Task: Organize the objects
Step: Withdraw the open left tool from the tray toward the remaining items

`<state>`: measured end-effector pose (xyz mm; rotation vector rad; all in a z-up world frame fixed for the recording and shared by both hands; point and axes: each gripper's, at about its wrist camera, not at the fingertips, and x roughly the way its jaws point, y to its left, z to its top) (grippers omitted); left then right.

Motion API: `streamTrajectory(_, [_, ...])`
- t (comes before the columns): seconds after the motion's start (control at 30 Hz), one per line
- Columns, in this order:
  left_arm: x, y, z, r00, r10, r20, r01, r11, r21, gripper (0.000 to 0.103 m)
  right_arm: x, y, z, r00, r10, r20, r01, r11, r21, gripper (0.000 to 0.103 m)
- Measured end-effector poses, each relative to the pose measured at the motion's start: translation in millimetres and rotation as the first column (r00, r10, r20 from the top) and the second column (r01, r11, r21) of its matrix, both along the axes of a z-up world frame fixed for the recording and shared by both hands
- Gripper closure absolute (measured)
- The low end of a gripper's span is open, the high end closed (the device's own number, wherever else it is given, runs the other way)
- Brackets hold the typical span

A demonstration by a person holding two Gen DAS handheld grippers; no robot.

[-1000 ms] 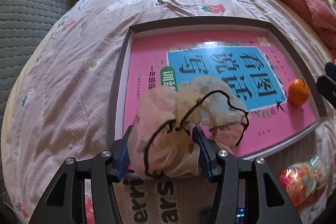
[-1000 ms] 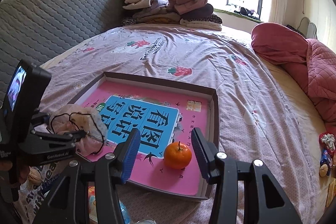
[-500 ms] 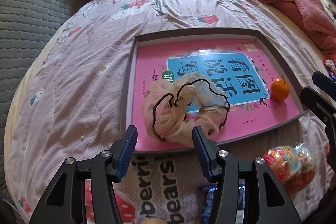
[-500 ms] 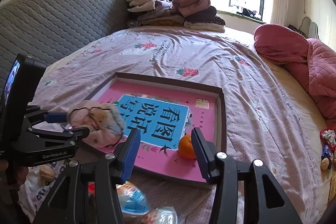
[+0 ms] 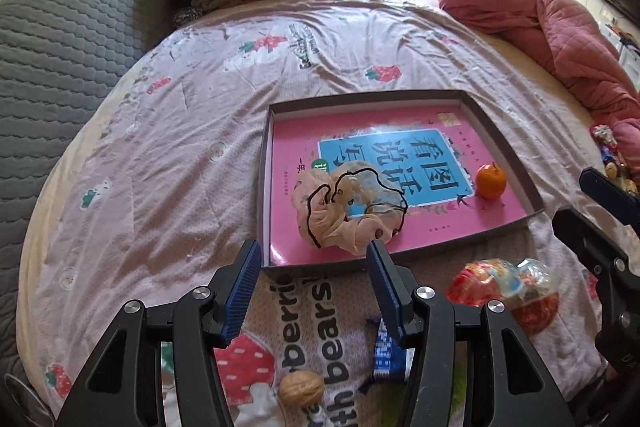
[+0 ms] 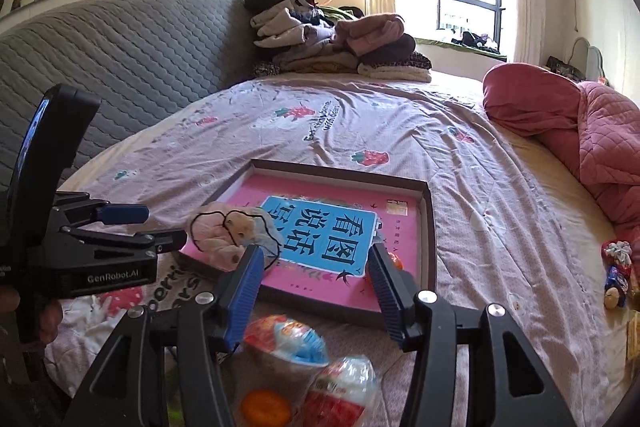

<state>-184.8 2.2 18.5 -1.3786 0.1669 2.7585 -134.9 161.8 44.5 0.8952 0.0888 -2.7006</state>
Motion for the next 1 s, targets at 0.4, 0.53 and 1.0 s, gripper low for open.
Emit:
streamTrajectory(0.4, [37.9,-13.1,24.8,0.998,0.002,-0.062,0.000,1.000,0.031,0.047,35.3,-0.5,16.9,1.000,-0.010,-0.030,0.010,1.000,0.023,0.047])
streamTrajectory(0.53, [53.8,-14.6,29.8,0.997,-0.004,-0.082,0.008,0.999,0.043,0.047,45.7,1.2,22.3,0.999,-0.014,-0.043,0.015,0.999,0.033,0.047])
streamTrajectory(1.0, [107.1,-8.8,39.2,0.989,-0.038,-0.142,0.046,0.997,0.056,0.046,73.1,8.0,30.8,0.997,-0.033,-0.071,0.037,0.998,0.053,0.046])
